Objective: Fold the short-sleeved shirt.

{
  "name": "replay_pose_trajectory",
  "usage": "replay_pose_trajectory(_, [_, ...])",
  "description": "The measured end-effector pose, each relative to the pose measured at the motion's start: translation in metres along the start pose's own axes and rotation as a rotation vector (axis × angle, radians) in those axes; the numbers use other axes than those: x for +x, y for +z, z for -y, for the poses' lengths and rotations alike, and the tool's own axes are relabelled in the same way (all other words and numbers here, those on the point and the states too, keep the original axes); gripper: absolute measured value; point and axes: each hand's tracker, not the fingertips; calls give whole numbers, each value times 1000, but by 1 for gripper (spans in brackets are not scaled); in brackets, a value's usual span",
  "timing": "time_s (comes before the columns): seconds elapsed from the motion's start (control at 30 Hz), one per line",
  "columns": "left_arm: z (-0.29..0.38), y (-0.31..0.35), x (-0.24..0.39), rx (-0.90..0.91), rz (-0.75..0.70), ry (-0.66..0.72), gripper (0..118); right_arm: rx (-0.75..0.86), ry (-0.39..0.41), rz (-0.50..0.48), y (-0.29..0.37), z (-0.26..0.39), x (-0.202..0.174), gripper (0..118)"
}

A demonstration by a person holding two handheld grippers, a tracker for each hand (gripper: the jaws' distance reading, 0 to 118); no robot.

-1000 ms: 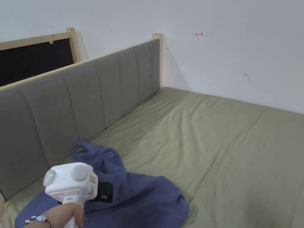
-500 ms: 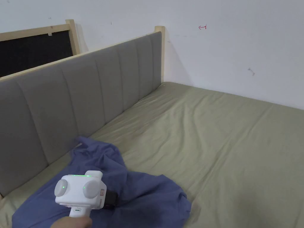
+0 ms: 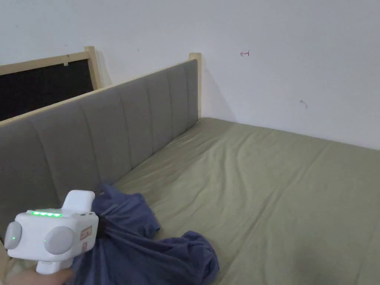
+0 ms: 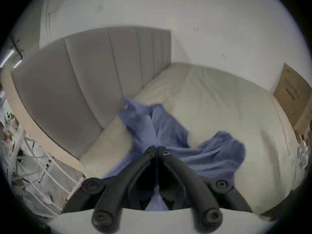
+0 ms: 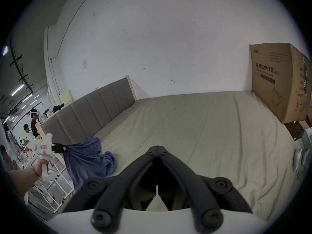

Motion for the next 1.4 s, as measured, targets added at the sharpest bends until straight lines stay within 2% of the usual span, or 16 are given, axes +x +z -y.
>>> replay_pose_trajectory(0.1, [-34,55,13,79,30,-16,0,33,-4,2,12,-5,4,0])
replay_pose_trajectory(0.2, [-82,113,45,247,144,-60,0,78,-22,1,26,-12,11,0])
replay_pose_trajectory(0.33, [-137,180,106,345,394,-80,0,147,-53,18,50,-22,24,0])
replay_pose_trajectory(0.47, [-166,231,193,416,556,-168,1,219,-90,63,84,-32,42,0])
replay_pose_trajectory(0.53, [-176,242,234,404,698,-120,1,269,-115,74,106,-35,54,0])
replay_pose_trajectory(0.6, [-182,241,267,383,822,-102,1,297,-107,103,124,-38,64,0])
replay_pose_trajectory(0.7, [-178,235,328,314,921,-141,1,330,-93,166,149,-41,82,0])
replay_pose_trajectory(0.8, [-161,214,393,209,954,-221,1,352,-102,212,172,-40,101,0])
replay_pose_trajectory(0.97, [-98,140,496,-110,1013,-283,1,332,-99,312,187,-24,130,0])
replay_pose_trajectory(1.13, [-14,53,564,-484,964,-309,2,240,-169,356,175,2,158,0])
replay_pose_trajectory(1.17, [1,40,570,-555,959,-299,11,215,-184,363,171,8,162,0])
replay_pose_trajectory(1.2, [12,30,572,-590,958,-265,40,193,-199,365,167,12,166,0])
replay_pose_trajectory(1.23, [23,24,571,-625,946,-241,78,176,-213,364,163,17,169,0])
replay_pose_trajectory(1.27, [32,17,571,-670,946,-222,107,168,-222,362,160,21,172,0])
replay_pose_trajectory(1.3, [37,13,570,-700,965,-202,115,163,-228,361,158,23,173,0])
replay_pose_trajectory(1.4, [27,17,552,-673,958,-194,112,152,-239,357,154,25,174,0])
